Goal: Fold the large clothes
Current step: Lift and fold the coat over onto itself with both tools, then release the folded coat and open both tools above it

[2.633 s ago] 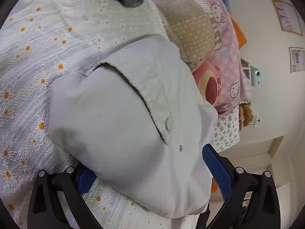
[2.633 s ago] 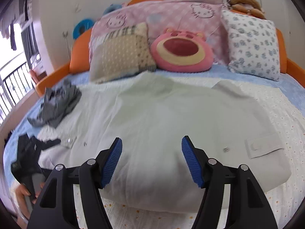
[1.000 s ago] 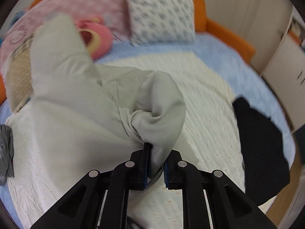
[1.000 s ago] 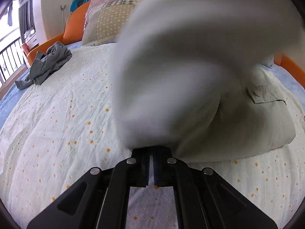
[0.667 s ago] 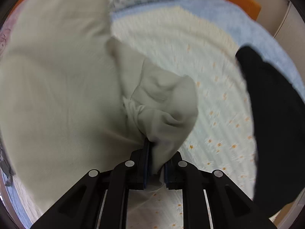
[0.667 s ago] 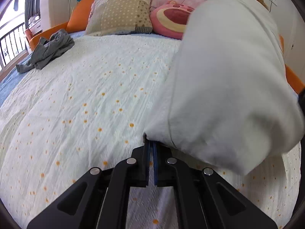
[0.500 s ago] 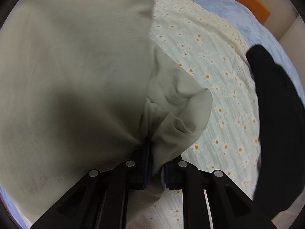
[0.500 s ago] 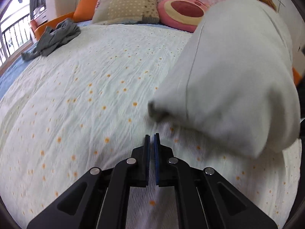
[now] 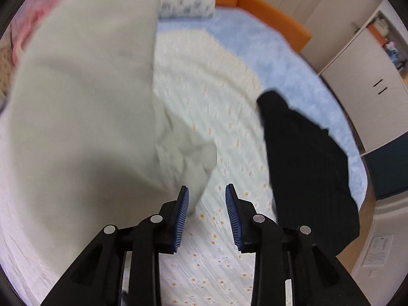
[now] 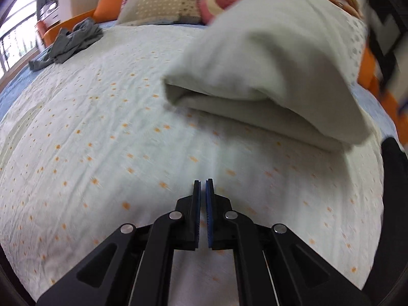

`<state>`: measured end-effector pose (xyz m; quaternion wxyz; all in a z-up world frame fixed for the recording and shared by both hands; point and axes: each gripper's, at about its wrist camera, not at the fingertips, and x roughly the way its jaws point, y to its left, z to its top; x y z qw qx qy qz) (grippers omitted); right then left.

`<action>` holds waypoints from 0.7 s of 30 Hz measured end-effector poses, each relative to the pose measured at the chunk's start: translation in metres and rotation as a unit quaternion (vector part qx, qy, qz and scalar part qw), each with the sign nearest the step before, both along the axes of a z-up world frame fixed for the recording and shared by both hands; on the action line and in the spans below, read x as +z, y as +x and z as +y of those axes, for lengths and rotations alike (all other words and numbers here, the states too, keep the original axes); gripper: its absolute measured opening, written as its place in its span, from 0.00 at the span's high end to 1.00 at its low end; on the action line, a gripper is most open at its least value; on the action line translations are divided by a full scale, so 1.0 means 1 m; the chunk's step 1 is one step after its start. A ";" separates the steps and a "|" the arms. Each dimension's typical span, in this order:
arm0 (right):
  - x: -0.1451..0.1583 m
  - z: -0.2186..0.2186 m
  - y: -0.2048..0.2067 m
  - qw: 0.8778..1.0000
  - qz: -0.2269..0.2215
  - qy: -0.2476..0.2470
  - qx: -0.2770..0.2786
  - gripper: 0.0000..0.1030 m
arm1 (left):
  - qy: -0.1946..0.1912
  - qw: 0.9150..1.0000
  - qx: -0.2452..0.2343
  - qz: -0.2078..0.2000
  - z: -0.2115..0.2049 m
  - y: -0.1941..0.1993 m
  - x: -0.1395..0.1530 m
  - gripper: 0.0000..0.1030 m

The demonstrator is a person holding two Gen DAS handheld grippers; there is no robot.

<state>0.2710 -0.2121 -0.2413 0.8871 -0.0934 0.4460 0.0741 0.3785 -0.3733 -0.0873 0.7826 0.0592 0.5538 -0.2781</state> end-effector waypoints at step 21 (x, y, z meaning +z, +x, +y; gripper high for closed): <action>0.155 -0.198 0.218 0.959 -0.110 0.234 -0.113 0.93 | -0.031 0.980 0.185 -0.071 0.150 0.137 -0.007 0.77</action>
